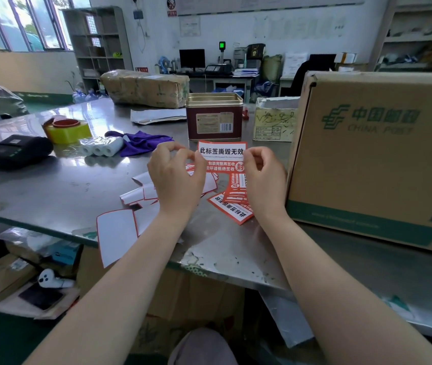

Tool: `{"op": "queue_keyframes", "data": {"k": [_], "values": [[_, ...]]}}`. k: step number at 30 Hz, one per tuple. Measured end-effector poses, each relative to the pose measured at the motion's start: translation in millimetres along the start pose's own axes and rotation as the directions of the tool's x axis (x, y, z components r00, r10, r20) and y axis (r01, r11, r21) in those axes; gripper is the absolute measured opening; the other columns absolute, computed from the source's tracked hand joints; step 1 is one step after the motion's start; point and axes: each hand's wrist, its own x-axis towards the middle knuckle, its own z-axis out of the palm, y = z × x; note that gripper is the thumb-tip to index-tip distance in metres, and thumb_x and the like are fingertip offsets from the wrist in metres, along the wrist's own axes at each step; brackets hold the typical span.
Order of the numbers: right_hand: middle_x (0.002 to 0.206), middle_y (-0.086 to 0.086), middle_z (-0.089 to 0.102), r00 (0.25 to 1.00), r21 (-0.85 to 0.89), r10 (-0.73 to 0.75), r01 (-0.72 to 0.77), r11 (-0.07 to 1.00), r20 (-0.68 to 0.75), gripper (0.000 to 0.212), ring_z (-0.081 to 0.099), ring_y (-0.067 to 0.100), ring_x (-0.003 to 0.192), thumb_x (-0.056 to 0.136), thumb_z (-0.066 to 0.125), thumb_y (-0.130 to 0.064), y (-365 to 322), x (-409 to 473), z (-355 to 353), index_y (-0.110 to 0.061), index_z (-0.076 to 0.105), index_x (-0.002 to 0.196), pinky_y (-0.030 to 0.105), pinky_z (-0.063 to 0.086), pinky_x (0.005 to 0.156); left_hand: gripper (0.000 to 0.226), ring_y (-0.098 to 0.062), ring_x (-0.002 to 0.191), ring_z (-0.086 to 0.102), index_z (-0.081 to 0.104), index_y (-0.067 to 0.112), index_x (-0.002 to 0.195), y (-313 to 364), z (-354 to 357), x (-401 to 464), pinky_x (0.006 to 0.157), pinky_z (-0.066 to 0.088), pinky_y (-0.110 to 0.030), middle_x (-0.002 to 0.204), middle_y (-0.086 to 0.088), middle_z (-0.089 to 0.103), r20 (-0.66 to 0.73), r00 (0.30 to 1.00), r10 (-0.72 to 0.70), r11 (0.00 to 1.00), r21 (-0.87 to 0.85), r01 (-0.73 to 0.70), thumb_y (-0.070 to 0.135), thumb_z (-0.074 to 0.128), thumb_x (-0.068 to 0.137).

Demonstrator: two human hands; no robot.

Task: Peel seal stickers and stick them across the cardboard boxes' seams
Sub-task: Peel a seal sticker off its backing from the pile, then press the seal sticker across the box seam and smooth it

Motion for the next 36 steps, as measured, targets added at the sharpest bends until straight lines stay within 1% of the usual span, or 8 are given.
{"op": "queue_keyframes", "data": {"k": [7,9,12,17,24,28,32,36], "values": [[0.092,-0.001,0.063,0.997,-0.112,-0.08,0.08,0.99,0.003,0.016,0.061,0.007,0.076,0.099,0.045,-0.026,-21,6,-2,-0.015,0.056,0.098,0.006,0.042,0.053,0.029,-0.028,0.102,0.054,0.071,0.004,0.088,5,2,7,0.086,0.036,-0.035,0.103,-0.014,0.061,0.09,0.992,-0.094,0.985,0.15,0.079,0.028,0.055,0.091],[0.089,-0.002,0.062,0.991,-0.145,-0.136,0.137,0.98,0.016,0.017,0.058,0.007,0.074,0.098,0.046,-0.024,-35,12,-1,-0.012,0.059,0.097,0.012,0.046,0.058,0.029,-0.028,0.104,0.052,0.071,0.005,0.093,8,-1,16,0.091,0.034,-0.037,0.105,-0.013,0.06,0.117,0.986,-0.122,0.982,0.16,0.102,0.028,0.053,0.093],[0.085,0.0,0.062,0.966,-0.239,-0.259,0.256,0.937,0.018,0.018,0.058,0.014,0.074,0.097,0.047,-0.021,-60,21,2,-0.011,0.061,0.093,0.034,0.052,0.066,0.031,-0.029,0.108,0.049,0.068,0.006,0.103,22,-5,33,0.093,0.032,-0.036,0.113,-0.014,0.058,0.142,0.973,-0.18,0.976,0.147,0.159,0.028,0.047,0.096],[0.081,0.002,0.059,0.91,-0.359,-0.414,0.399,0.844,0.037,0.022,0.055,0.017,0.074,0.098,0.044,-0.021,-118,37,-15,-0.007,0.059,0.089,0.036,0.049,0.066,0.033,-0.028,0.108,0.048,0.068,0.008,0.103,60,0,71,0.089,0.036,-0.038,0.113,-0.014,0.059,0.204,0.933,-0.297,0.955,0.074,0.288,0.027,0.042,0.097],[0.089,0.009,0.067,0.94,-0.413,-0.327,0.262,0.872,-0.094,0.021,0.063,0.018,0.074,0.096,0.05,-0.021,-131,83,-77,-0.005,0.059,0.088,0.034,0.054,0.061,0.037,-0.03,0.105,0.052,0.067,0.009,0.096,117,13,108,0.091,0.04,-0.041,0.109,-0.015,0.058,0.352,0.906,-0.236,0.966,-0.016,0.258,0.034,0.04,0.097],[0.079,0.007,0.066,0.971,-0.465,-0.198,0.114,0.878,-0.135,0.025,0.05,0.009,0.052,0.096,0.052,-0.022,-123,104,-125,-0.001,0.063,0.088,0.016,0.033,0.042,0.038,-0.035,0.111,0.047,0.068,0.005,0.096,159,22,117,0.093,0.038,-0.042,0.115,-0.02,0.055,0.446,0.878,-0.174,0.98,-0.007,0.198,0.03,0.039,0.094],[0.084,0.024,0.07,0.982,-0.452,-0.091,0.007,0.892,-0.165,0.032,0.057,0.03,0.062,0.093,0.054,-0.017,-117,121,-168,0.011,0.067,0.088,0.024,0.033,0.045,0.037,-0.038,0.11,0.048,0.067,0.002,0.09,195,26,120,0.092,0.038,-0.042,0.116,-0.021,0.054,0.492,0.867,-0.079,0.994,-0.028,0.107,0.028,0.041,0.092],[0.067,0.028,0.055,0.991,-0.461,0.005,-0.068,0.885,-0.137,0.032,0.048,0.024,0.06,0.09,0.053,-0.013,-105,128,-200,0.009,0.062,0.068,0.026,0.036,0.049,0.034,-0.04,0.101,0.055,0.065,-0.001,0.089,222,35,120,0.088,0.043,-0.045,0.109,-0.024,0.062,0.607,0.794,-0.033,0.997,-0.03,0.064,0.028,0.048,0.085]]}}
